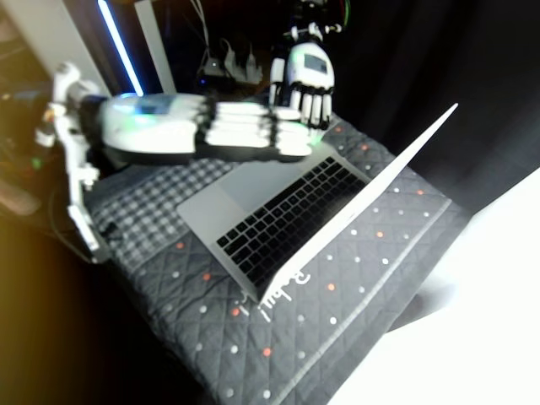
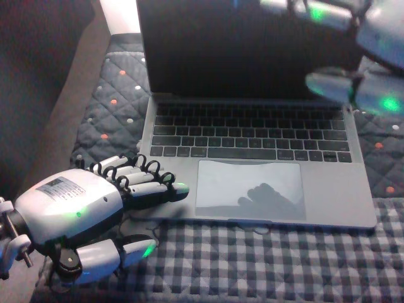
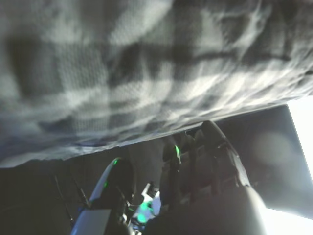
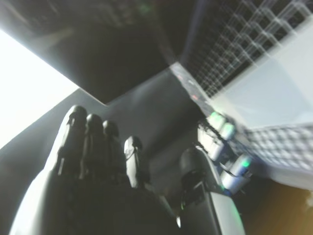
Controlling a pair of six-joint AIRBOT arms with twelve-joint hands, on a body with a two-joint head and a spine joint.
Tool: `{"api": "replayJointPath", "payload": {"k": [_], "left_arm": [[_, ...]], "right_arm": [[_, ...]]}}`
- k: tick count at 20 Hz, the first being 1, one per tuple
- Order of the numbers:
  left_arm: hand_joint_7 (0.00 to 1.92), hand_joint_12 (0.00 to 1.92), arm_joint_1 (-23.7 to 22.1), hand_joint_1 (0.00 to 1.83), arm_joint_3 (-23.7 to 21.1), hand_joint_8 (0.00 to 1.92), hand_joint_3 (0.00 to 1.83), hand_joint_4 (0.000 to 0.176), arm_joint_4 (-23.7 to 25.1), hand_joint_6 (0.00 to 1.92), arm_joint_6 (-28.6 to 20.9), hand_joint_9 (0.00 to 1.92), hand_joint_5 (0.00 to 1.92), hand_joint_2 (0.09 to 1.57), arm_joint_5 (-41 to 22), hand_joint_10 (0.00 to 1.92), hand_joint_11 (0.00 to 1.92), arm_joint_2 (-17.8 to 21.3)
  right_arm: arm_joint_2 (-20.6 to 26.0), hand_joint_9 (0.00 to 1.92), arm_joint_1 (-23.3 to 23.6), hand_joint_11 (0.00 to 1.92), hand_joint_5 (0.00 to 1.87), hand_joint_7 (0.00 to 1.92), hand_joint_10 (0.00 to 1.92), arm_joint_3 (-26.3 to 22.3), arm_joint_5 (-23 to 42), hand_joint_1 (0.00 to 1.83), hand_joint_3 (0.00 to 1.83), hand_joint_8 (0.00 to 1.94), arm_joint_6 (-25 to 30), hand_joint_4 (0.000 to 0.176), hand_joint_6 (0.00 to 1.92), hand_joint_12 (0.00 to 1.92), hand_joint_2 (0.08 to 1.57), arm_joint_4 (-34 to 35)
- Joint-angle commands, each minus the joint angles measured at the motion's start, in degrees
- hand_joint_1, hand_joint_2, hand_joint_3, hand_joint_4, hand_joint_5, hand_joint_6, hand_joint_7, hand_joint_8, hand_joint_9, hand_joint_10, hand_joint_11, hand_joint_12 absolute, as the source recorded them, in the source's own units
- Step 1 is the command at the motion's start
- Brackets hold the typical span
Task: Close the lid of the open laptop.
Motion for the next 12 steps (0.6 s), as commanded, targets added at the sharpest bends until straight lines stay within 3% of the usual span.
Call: {"api": "replayJointPath", "payload": {"k": [1,2,3,5,6,7,8,9,10,11,12], "left_arm": [[0.21,1.06,0.1,0.47,0.3,0.0,0.0,0.043,-0.4,0.02,-0.5,0.16,0.33,1.45,-2.4,0.02,0.0,-0.9],[0.22,1.09,0.1,0.51,0.4,0.01,0.0,0.035,-0.3,0.03,-0.5,0.17,0.34,1.44,-2.4,0.02,0.0,-1.1],[0.23,1.0,0.1,0.51,0.6,0.01,0.0,0.023,-0.2,0.03,-0.8,0.18,0.36,1.44,-2.4,0.02,0.0,-1.3],[0.24,1.04,0.1,0.5,0.6,0.01,0.0,0.031,0.0,0.03,-1.3,0.18,0.36,1.44,-2.6,0.02,0.0,-1.5],[0.24,1.01,0.1,0.5,0.7,0.01,0.0,0.033,0.0,0.02,-1.3,0.19,0.36,1.44,-2.6,0.02,0.0,-1.5],[0.28,1.03,0.1,0.54,0.8,0.02,0.0,0.018,0.0,0.03,-1.3,0.22,0.39,1.43,-2.6,0.03,0.0,-1.7],[0.32,1.09,0.1,0.59,1.1,0.02,0.0,0.0,-0.1,0.04,-1.4,0.25,0.43,1.42,-2.5,0.04,0.0,-2.0],[0.33,1.05,0.1,0.57,1.1,0.02,0.0,0.0,-0.1,0.04,-1.5,0.27,0.44,1.42,-2.5,0.04,0.0,-2.2],[0.3,0.98,0.1,0.5,1.1,0.0,0.0,0.036,0.0,0.02,-1.5,0.23,0.4,1.43,-2.5,0.02,0.0,-2.3],[0.29,0.97,0.1,0.48,1.1,0.0,0.0,0.044,0.0,0.01,-1.6,0.22,0.39,1.44,-2.5,0.02,0.0,-2.4],[0.29,0.96,0.1,0.44,1.1,0.0,0.01,0.041,0.0,0.01,-1.7,0.22,0.39,1.45,-2.5,0.02,0.0,-2.5]], "right_arm": [[0.0,0.0,1.5,0.0,0.0,0.0,0.0,0.7,4.2,0.22,0.01,0.0,-0.2,0.029,0.0,0.0,1.38,0.5],[-0.7,0.0,3.2,0.0,0.0,0.0,0.0,1.7,2.7,0.2,0.01,0.0,-0.2,0.019,0.0,0.0,1.39,0.6],[-1.2,0.0,5.5,0.0,0.0,0.0,0.0,2.7,0.9,0.15,0.01,0.0,-0.2,0.017,0.0,0.0,1.4,0.7],[-1.8,0.0,7.5,0.0,0.0,0.0,0.0,4.1,-0.7,0.16,0.02,0.0,-0.4,0.03,0.0,0.0,1.43,2.3],[-1.9,0.0,8.0,0.0,0.0,0.0,0.0,4.7,-0.8,0.19,0.01,0.0,-0.6,0.013,0.0,0.0,1.44,3.3],[-2.1,0.0,8.4,0.0,0.0,0.0,0.0,5.1,-1.0,0.29,0.01,0.0,-3.4,0.0,0.0,0.0,1.46,6.9],[-2.2,0.0,9.7,0.0,0.0,0.0,0.0,4.6,-1.9,0.34,0.01,0.0,-12.7,0.0,0.0,0.0,1.46,13.5],[-2.4,0.0,11.0,0.0,0.0,0.0,0.0,4.5,-3.1,0.35,0.0,0.0,-19.1,0.0,0.0,0.0,1.45,18.1],[-2.7,0.0,11.8,0.0,0.0,0.0,0.0,5.0,-4.5,0.3,0.0,0.0,-21.6,0.0,0.0,0.0,1.44,20.2],[-2.9,0.0,12.1,0.0,0.0,0.0,0.0,5.5,-5.6,0.22,0.0,0.0,-21.8,0.019,0.0,0.0,1.42,21.0],[-3.2,0.0,12.3,0.0,0.0,0.0,0.0,6.4,-6.7,0.21,0.0,0.0,-21.8,0.024,0.0,0.0,1.4,22.1]]}}
